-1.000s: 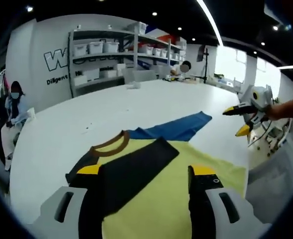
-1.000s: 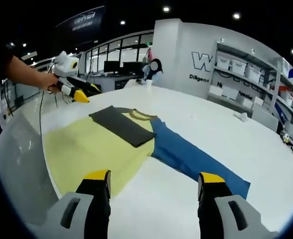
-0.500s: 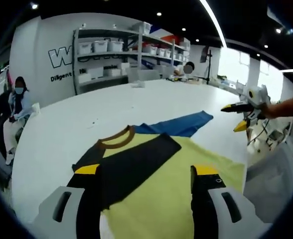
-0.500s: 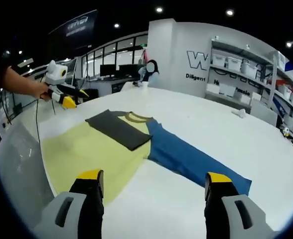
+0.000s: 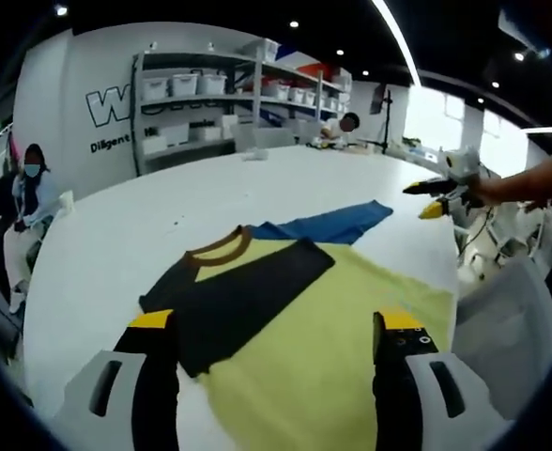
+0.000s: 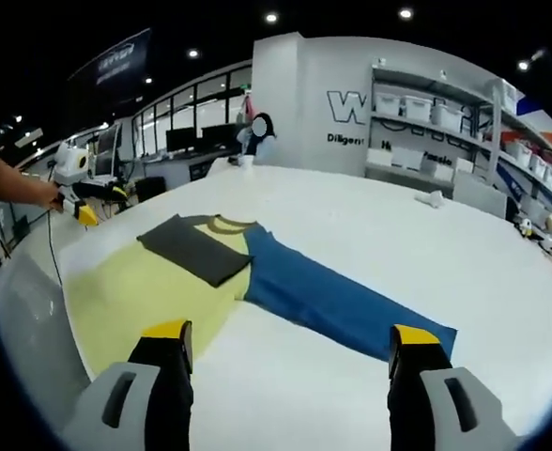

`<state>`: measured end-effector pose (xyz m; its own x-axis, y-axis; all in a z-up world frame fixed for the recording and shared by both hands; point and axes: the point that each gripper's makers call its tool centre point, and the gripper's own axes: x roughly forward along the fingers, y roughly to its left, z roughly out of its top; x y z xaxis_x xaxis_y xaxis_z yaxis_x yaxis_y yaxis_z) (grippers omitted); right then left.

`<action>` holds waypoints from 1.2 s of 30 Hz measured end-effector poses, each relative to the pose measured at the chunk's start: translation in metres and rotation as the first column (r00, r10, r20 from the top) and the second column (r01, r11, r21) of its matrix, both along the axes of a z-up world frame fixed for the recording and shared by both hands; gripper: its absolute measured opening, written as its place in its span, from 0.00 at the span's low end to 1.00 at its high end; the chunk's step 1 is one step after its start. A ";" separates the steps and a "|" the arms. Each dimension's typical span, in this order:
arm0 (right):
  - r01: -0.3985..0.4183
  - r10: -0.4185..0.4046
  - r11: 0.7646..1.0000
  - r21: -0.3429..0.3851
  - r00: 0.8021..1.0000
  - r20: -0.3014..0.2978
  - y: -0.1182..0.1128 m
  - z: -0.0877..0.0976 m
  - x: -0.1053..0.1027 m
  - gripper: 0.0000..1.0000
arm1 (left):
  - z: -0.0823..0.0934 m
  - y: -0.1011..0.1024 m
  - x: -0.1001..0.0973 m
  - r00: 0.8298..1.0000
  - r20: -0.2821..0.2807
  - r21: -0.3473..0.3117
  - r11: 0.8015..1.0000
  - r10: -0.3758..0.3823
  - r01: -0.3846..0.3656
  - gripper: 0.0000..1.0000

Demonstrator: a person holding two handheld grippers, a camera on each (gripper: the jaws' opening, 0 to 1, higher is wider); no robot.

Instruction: Fold the garment on the visible template until the final outline fits inside the template.

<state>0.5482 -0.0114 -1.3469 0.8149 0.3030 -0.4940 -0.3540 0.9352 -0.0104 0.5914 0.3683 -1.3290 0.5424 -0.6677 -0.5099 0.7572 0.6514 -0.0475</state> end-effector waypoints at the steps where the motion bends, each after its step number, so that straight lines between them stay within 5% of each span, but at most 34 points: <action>1: 0.005 -0.005 1.000 -0.002 1.000 -0.002 -0.004 0.000 0.001 0.83 | 0.000 0.001 0.000 1.000 -0.002 -0.001 1.000 0.003 -0.003 0.84; 12: 0.053 -0.053 0.999 -0.013 0.998 -0.022 -0.035 -0.005 0.007 0.76 | -0.001 0.015 -0.007 0.999 -0.020 -0.011 0.999 0.037 -0.037 0.86; 22: 0.064 -0.066 0.997 -0.039 0.995 -0.071 -0.054 -0.020 0.010 0.73 | -0.005 0.007 -0.022 1.000 -0.015 0.007 1.000 -0.025 0.025 0.86; 36: 0.136 -0.143 0.989 -0.059 0.982 -0.123 -0.095 -0.037 0.017 0.64 | -0.008 0.011 -0.029 0.999 -0.032 0.013 1.000 -0.016 0.016 0.85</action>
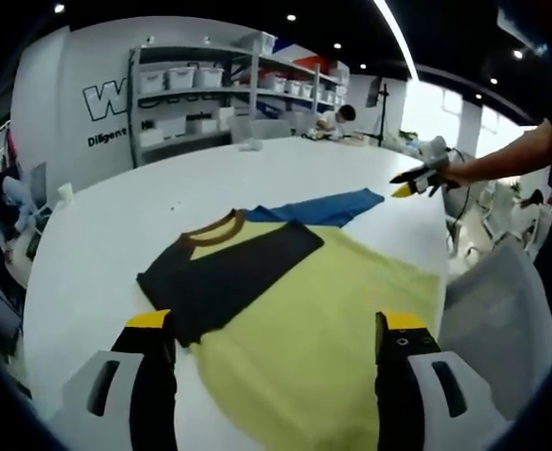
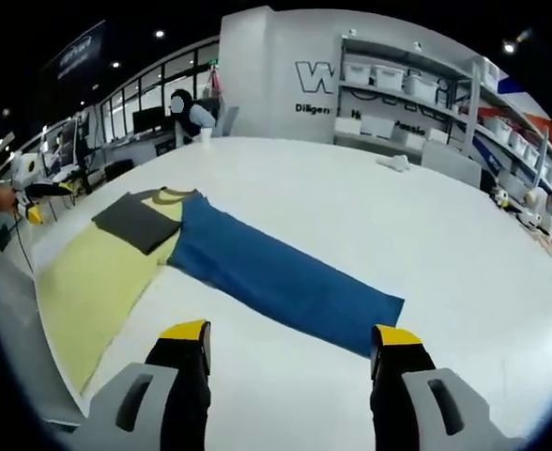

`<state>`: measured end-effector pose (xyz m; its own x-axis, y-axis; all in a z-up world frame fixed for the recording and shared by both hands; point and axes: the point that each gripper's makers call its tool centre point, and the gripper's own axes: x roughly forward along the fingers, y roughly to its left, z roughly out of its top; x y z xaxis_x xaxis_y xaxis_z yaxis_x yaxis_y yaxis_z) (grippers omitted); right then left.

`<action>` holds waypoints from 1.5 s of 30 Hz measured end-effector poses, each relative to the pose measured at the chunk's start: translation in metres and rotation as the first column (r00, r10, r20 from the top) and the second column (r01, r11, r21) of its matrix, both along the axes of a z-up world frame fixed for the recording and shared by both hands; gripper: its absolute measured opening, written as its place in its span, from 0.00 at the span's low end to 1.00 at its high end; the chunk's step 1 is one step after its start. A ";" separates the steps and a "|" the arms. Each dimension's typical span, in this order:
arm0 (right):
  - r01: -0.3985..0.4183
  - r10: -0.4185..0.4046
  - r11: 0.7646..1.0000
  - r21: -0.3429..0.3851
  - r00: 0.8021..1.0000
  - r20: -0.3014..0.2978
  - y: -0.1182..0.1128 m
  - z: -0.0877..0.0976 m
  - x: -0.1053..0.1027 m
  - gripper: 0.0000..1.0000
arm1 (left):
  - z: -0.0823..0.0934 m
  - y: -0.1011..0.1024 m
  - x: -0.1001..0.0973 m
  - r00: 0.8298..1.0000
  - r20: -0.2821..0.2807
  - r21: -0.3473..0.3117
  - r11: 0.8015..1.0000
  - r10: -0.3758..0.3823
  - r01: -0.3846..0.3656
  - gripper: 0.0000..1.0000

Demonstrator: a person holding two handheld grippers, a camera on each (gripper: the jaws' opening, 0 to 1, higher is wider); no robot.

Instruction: Fold the garment on the visible template until the final outline fits inside the template.

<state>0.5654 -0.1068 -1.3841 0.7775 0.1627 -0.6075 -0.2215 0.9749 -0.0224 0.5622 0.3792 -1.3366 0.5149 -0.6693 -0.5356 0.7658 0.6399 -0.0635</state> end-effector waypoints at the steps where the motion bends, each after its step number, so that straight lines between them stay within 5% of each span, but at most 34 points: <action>1: 0.011 -0.011 1.000 0.008 1.000 -0.002 -0.003 -0.001 0.001 0.63 | -0.001 0.001 -0.001 1.000 -0.002 0.002 1.000 0.000 0.000 0.85; 22: 0.183 -0.181 0.983 0.014 0.980 -0.087 -0.046 -0.029 0.016 0.31 | -0.005 0.006 -0.005 1.000 -0.017 0.027 1.000 -0.001 0.001 0.84; 45: 0.234 -0.232 0.972 -0.012 0.954 -0.191 -0.055 -0.056 0.023 0.25 | -0.012 0.020 -0.006 1.000 0.011 0.081 0.997 -0.005 0.004 0.87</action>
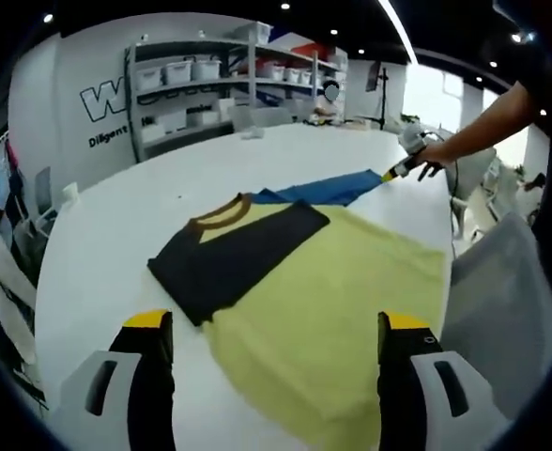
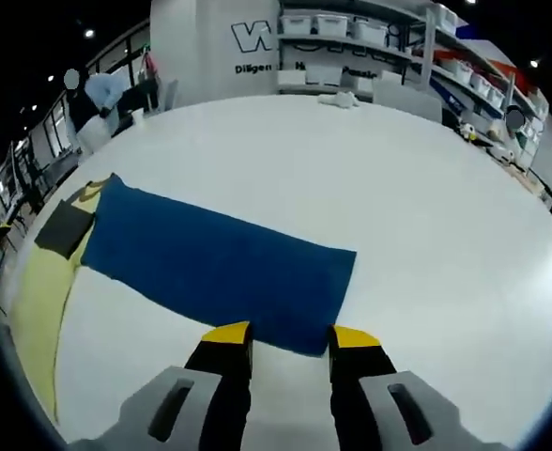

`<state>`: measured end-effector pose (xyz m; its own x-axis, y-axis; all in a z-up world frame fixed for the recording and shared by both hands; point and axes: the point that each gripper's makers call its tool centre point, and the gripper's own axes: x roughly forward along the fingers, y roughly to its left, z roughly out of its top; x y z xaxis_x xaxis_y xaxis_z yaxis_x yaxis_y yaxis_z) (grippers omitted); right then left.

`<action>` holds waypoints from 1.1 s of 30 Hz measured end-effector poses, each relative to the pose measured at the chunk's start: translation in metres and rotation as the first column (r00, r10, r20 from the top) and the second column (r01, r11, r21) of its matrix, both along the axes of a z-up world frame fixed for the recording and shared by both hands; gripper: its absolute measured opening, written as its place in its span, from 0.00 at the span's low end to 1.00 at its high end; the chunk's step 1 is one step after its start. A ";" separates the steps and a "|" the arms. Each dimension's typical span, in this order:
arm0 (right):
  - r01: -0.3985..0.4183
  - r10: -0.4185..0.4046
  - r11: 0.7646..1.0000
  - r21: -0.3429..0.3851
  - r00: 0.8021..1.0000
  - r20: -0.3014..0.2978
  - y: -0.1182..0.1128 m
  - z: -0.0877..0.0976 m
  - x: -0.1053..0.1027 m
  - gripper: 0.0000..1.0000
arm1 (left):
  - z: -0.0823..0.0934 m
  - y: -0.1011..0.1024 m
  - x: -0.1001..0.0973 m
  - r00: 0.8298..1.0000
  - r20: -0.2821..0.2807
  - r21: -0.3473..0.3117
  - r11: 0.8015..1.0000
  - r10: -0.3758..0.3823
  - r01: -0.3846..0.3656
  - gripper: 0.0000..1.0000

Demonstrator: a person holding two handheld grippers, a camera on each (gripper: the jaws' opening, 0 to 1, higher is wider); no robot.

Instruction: Fold the garment on the visible template until the final outline fits inside the template.

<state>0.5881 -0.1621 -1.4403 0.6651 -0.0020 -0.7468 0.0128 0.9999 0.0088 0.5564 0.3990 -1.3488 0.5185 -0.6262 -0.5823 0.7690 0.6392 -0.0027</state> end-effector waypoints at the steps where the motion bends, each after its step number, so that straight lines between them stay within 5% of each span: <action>1: 0.008 -0.008 1.000 0.002 1.000 0.000 -0.001 0.000 0.000 0.24 | 0.000 0.000 0.000 1.000 0.000 0.001 1.000 -0.003 0.003 0.87; 12: -0.051 0.047 0.997 -0.066 0.997 -0.053 -0.005 -0.002 0.000 0.00 | -0.003 0.003 -0.007 1.000 -0.004 -0.005 1.000 -0.001 0.001 0.86; 18: -0.106 0.097 0.988 -0.108 0.992 -0.084 -0.003 -0.002 -0.001 0.00 | 0.000 0.006 -0.007 1.000 0.001 -0.010 1.000 0.011 -0.011 0.86; 33: -0.149 0.158 0.980 -0.134 0.986 0.052 0.013 0.061 0.027 0.00 | 0.005 0.012 -0.008 1.000 0.019 -0.035 0.999 0.024 -0.024 0.86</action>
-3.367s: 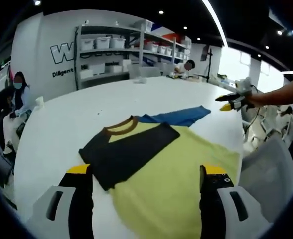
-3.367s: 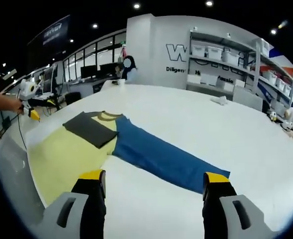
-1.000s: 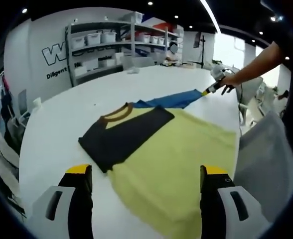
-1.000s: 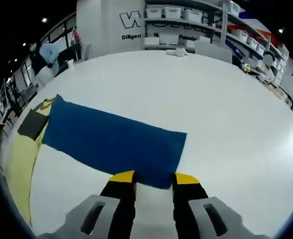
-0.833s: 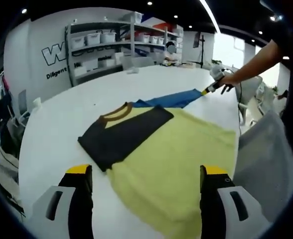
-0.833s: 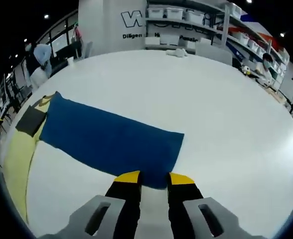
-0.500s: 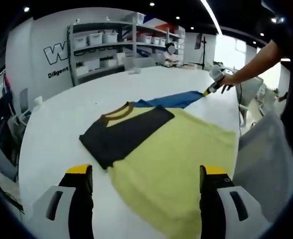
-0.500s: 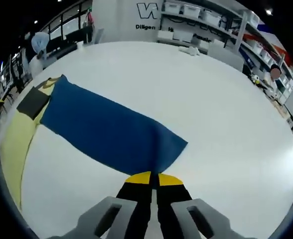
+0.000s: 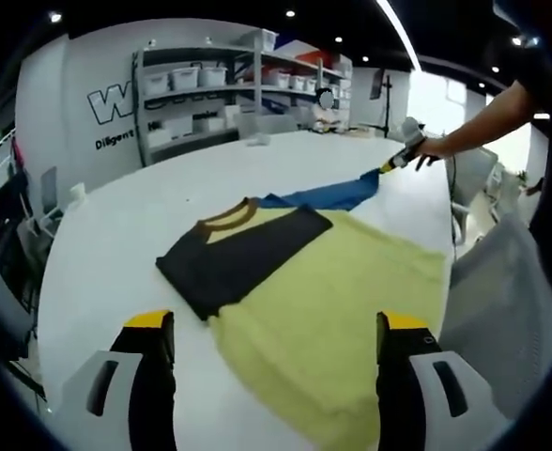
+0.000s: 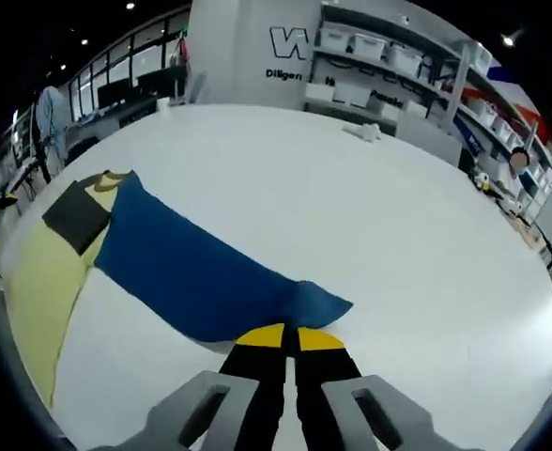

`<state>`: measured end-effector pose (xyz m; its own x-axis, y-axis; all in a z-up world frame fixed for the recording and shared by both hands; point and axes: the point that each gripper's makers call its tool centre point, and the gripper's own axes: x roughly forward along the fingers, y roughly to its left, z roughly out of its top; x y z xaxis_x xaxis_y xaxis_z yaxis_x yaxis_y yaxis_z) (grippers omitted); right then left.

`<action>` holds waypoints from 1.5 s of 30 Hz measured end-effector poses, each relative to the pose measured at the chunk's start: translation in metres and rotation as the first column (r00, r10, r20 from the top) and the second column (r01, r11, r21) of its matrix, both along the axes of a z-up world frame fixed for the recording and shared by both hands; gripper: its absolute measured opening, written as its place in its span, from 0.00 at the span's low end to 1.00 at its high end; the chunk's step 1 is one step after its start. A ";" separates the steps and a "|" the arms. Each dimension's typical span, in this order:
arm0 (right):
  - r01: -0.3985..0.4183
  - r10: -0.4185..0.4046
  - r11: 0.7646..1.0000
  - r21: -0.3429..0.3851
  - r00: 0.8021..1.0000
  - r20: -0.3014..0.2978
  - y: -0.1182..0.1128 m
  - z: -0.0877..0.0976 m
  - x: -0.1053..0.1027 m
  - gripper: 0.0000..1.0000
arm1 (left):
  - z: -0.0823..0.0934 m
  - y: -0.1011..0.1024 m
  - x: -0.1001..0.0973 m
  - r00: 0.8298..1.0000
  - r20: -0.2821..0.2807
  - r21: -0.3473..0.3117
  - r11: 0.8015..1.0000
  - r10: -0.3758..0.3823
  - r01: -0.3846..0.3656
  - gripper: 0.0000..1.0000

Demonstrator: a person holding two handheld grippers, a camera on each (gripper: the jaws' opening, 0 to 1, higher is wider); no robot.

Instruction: Fold the garment on the visible template until the final outline fits inside the template.

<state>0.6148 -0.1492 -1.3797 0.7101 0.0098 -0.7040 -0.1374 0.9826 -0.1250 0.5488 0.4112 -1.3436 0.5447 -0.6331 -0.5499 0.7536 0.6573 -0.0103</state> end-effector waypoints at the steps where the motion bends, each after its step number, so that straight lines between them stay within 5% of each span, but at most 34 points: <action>1: -0.004 0.004 1.000 0.001 1.000 0.009 0.002 0.005 0.002 0.00 | 0.000 0.000 -0.001 1.000 0.004 -0.002 1.000 -0.002 0.002 0.86; 22: -0.159 0.165 0.986 -0.046 0.972 0.166 0.070 0.112 0.046 0.00 | 0.009 0.014 -0.012 0.999 0.040 -0.072 0.997 0.030 -0.027 0.87; 34: -0.233 0.236 0.972 -0.041 0.943 0.236 0.118 0.154 0.060 0.00 | 0.010 0.018 -0.017 0.999 0.022 -0.101 0.994 0.049 -0.047 0.91; 45: -0.311 0.310 0.950 -0.038 0.911 0.271 0.174 0.184 0.068 0.00 | 0.012 0.018 -0.017 0.997 0.069 -0.078 0.997 0.033 -0.027 0.92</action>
<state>0.6833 0.0251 -1.1953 0.8336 0.2644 -0.4850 -0.3975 0.8968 -0.1944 0.5316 0.4292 -1.3313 0.5997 -0.6550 -0.4596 0.7343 0.6788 -0.0092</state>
